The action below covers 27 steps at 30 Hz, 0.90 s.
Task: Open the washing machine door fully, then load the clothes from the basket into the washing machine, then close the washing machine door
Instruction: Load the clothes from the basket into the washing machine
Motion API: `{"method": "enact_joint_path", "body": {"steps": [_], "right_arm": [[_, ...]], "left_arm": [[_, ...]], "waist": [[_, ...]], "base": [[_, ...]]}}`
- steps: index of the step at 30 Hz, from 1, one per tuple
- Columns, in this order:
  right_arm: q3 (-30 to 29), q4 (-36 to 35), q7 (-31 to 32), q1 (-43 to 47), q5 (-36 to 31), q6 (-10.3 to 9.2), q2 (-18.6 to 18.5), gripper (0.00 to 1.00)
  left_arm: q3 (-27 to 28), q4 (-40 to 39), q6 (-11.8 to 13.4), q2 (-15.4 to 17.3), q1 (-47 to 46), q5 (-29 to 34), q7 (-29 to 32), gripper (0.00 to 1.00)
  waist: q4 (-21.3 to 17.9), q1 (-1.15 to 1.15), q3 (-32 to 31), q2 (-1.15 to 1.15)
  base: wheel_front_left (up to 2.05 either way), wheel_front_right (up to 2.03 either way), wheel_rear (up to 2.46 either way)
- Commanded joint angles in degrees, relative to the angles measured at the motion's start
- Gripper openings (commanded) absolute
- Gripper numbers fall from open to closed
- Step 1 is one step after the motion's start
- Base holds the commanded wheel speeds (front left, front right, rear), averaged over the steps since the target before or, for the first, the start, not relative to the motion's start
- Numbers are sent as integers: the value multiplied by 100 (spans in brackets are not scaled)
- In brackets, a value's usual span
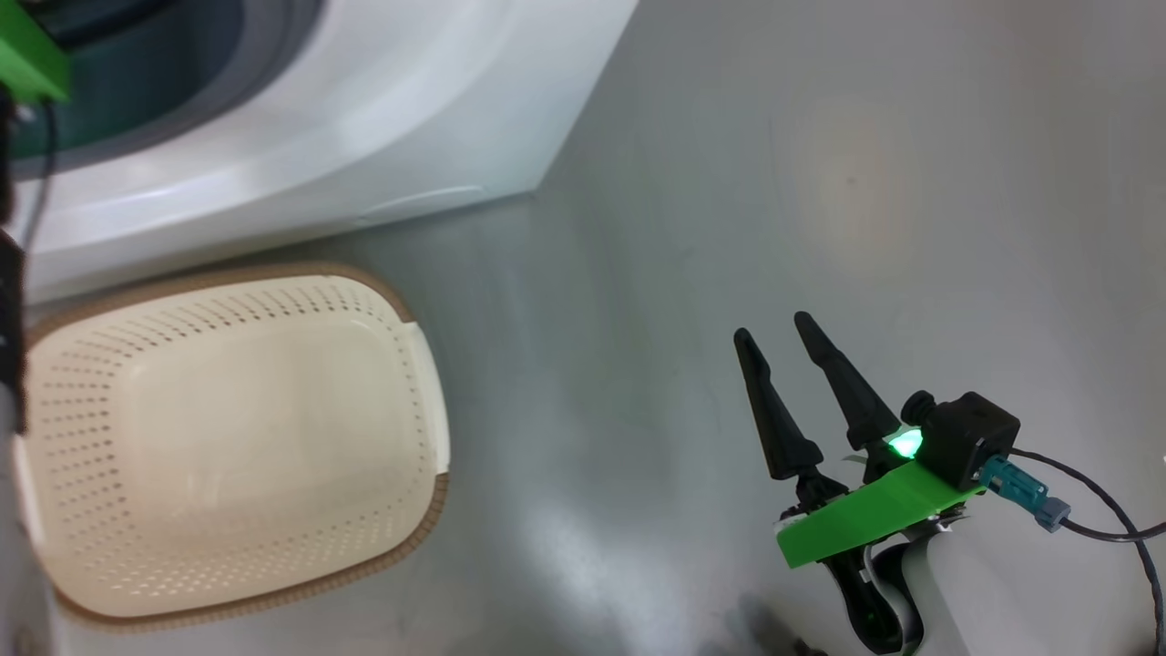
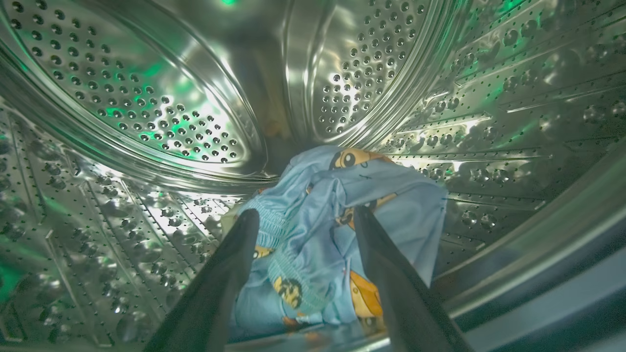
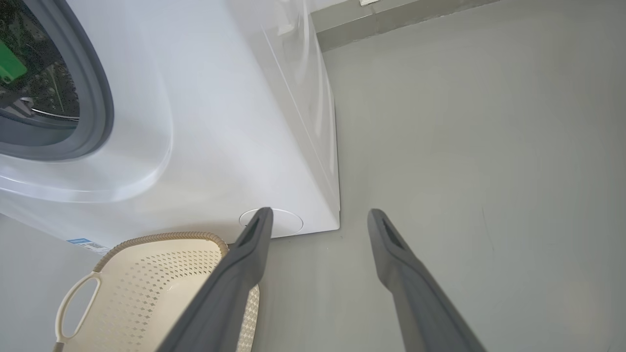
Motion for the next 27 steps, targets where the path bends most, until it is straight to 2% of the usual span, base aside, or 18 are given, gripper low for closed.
{"method": "enact_joint_path", "body": {"steps": [1, 12, 27], "right_arm": [[67, -79, -28, 222, -89, 16, 2, 100], [-51, 63, -28, 449, -221, 16, 2, 100], [-285, 169, -28, 965, -211, 16, 2, 100]], "left_arm": [[79, -230, 28, 184, 228, -41, -33, 100], [373, -1360, 61, -73, 1731, -231, -34, 100], [1059, -3709, 235, -361, 4212, -279, -34, 100]], "waist": [[233, 0, -288, 0], [568, 0, -1046, 0], [815, 0, -2213, 0]], "base": [[0, 0, 0], [0, 0, 0], [0, 0, 0]]}}
